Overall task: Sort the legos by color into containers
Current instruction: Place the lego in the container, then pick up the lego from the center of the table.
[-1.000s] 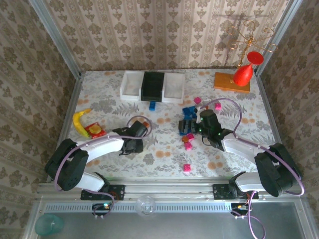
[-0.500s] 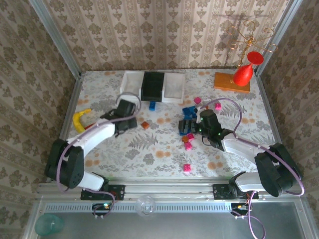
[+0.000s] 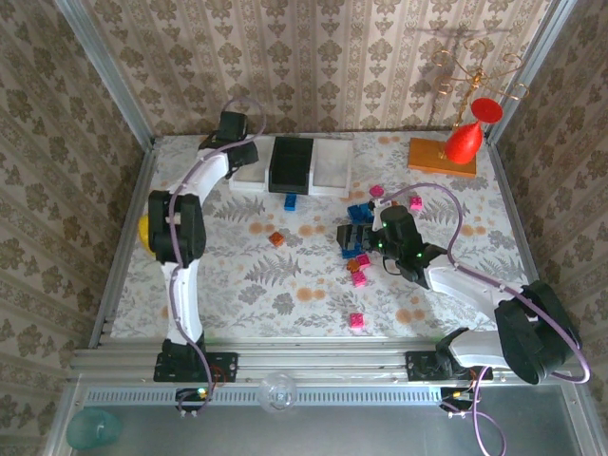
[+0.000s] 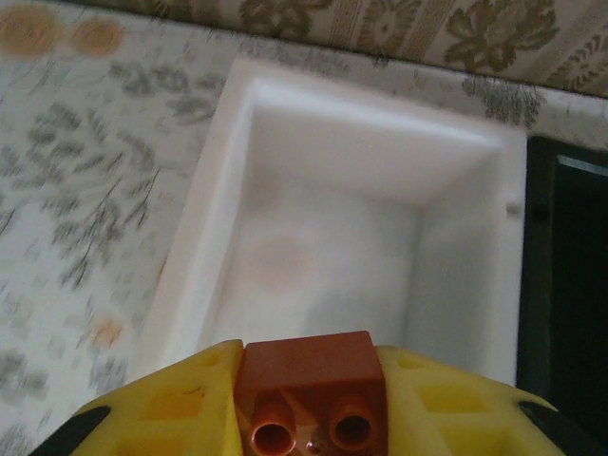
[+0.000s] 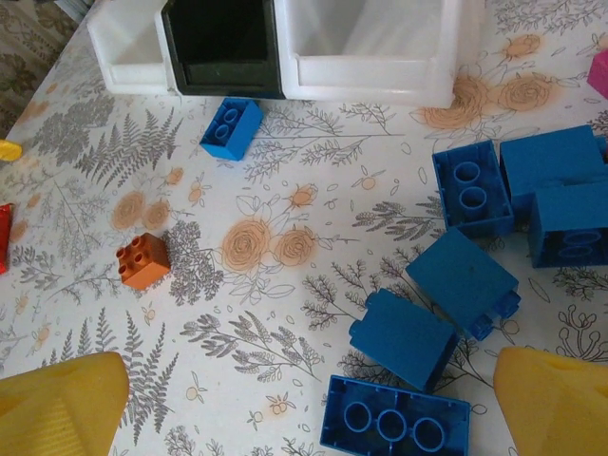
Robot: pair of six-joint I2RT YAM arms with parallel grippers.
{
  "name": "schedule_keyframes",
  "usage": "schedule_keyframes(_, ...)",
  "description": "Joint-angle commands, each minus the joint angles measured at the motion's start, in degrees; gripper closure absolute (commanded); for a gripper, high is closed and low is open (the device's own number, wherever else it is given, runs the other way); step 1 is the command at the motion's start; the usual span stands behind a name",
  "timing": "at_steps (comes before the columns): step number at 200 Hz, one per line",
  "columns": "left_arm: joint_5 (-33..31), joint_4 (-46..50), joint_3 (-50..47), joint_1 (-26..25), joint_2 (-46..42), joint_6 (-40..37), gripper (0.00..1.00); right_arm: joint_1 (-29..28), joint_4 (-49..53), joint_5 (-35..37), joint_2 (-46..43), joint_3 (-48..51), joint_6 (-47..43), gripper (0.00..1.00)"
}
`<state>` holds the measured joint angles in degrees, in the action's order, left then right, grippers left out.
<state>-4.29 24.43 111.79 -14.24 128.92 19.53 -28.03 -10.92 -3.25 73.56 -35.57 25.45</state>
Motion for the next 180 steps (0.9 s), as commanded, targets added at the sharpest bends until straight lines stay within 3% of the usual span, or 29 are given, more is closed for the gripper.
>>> schedule_keyframes(1, -0.1, 7.7, 9.9, 0.4, 6.3, -3.7, 0.64, -0.4, 2.0, 2.2, -1.8, -1.3, -1.3, 0.0)
schedule_keyframes(22, -0.7, 11.4, 19.1, 0.7, 12.1, -4.6, 0.64, -0.4, 2.7, 3.2, -2.2, -1.3, -1.7, 0.0)
schedule_keyframes(45, -0.7, 14.9, 26.4, 1.0, 15.1, -5.6, 0.56, -0.5, 3.5, 4.1, -2.8, -1.3, -2.2, 0.0)
schedule_keyframes(75, 1.0, 14.2, 23.4, 0.9, 9.7, -5.8, 0.43, -0.6, 4.6, 4.9, -3.8, -1.4, -2.4, 0.0)
schedule_keyframes(99, 4.1, 6.8, 8.0, -0.4, -3.4, -5.5, 0.36, -0.6, 6.1, 6.3, -5.0, -1.4, -3.3, 0.0)
schedule_keyframes(144, 8.8, -15.4, -39.2, -5.3, -36.0, -0.6, 0.31, -0.7, 7.9, 9.4, -6.6, -0.6, -5.9, 0.0)
schedule_keyframes(180, 6.8, -14.4, -58.7, -13.0, -47.6, 1.8, 0.25, -0.7, 6.6, 7.8, -4.1, -0.2, -7.9, 0.0)
